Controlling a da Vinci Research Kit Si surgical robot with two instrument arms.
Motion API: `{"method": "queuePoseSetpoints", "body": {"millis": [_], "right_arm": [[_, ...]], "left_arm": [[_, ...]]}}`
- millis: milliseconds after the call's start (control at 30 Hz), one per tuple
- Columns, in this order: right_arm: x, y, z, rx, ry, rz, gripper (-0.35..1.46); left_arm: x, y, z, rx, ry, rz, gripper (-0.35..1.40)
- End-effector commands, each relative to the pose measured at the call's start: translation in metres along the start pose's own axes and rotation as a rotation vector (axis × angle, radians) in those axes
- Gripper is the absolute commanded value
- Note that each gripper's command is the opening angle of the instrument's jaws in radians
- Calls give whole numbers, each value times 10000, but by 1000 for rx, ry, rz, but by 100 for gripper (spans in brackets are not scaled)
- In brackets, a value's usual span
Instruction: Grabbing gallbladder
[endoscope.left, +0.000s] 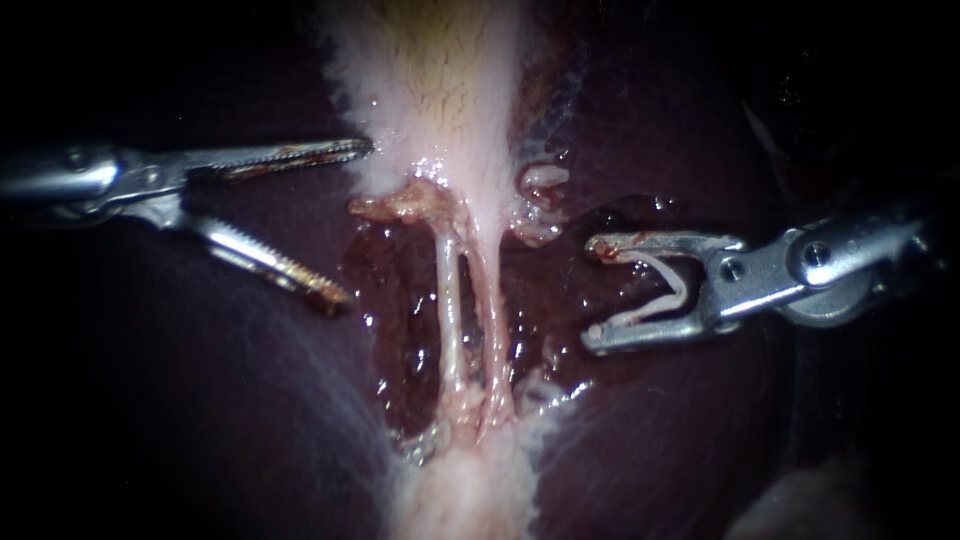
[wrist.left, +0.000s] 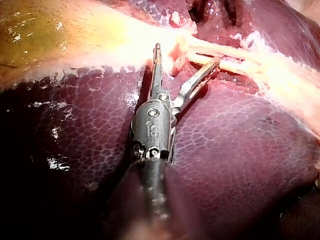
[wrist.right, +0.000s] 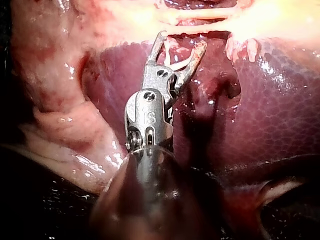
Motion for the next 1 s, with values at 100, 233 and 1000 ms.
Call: {"method": "queuePoseSetpoints", "body": {"millis": [100,233,1000], "right_arm": [[0,0,0,0,0,0,50],[0,0,0,0,0,0,50],[-1,1,0,-1,0,0,50]], "left_arm": [[-4,-8,7,4,-2,-13,56],[-11,-14,9,0,-23,-52,24],[15,1,-38,13,-140,-179,-35]]}}
